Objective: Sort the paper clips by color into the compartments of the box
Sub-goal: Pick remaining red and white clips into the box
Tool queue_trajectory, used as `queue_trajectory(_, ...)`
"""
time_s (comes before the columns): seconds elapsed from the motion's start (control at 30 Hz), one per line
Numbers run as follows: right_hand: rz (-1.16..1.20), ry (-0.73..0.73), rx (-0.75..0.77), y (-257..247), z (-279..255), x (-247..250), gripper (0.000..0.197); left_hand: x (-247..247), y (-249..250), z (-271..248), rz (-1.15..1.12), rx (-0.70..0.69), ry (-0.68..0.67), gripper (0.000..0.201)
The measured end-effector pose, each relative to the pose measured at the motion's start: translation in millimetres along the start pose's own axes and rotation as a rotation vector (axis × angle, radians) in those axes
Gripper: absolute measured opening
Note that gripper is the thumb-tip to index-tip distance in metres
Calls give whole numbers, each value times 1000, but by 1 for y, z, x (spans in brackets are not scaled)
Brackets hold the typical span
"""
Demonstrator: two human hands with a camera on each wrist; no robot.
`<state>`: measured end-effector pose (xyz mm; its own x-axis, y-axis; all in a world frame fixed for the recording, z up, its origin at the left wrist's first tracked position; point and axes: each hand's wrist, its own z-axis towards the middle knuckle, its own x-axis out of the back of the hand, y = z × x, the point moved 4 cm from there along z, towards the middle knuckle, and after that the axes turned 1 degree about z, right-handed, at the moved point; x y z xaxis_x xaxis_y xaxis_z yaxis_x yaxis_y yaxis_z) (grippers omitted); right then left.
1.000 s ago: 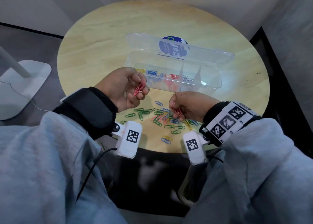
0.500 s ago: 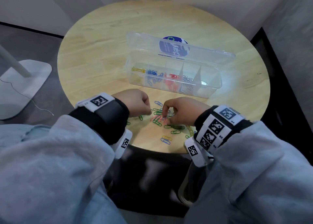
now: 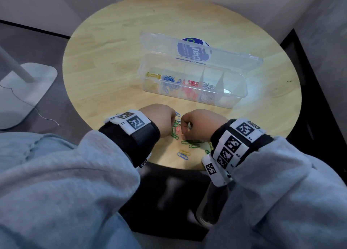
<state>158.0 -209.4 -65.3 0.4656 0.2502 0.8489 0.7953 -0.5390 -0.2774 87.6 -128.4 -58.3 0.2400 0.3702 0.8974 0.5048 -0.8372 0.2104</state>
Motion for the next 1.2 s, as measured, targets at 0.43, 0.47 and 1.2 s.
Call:
queue_trajectory(0.43, 903, -27, -228, 36, 0, 16, 31, 2, -7, 0, -5, -29, -26, 12)
queue_trajectory(0.47, 973, -29, -229, 35, 0, 16, 31, 1, -6, 0, -9, -34, -27, 12)
queue_trajectory(1.2, 1175, -65, -283, 30, 4, 8, 26, -4, 2, -2, 109, -105, -108, 9)
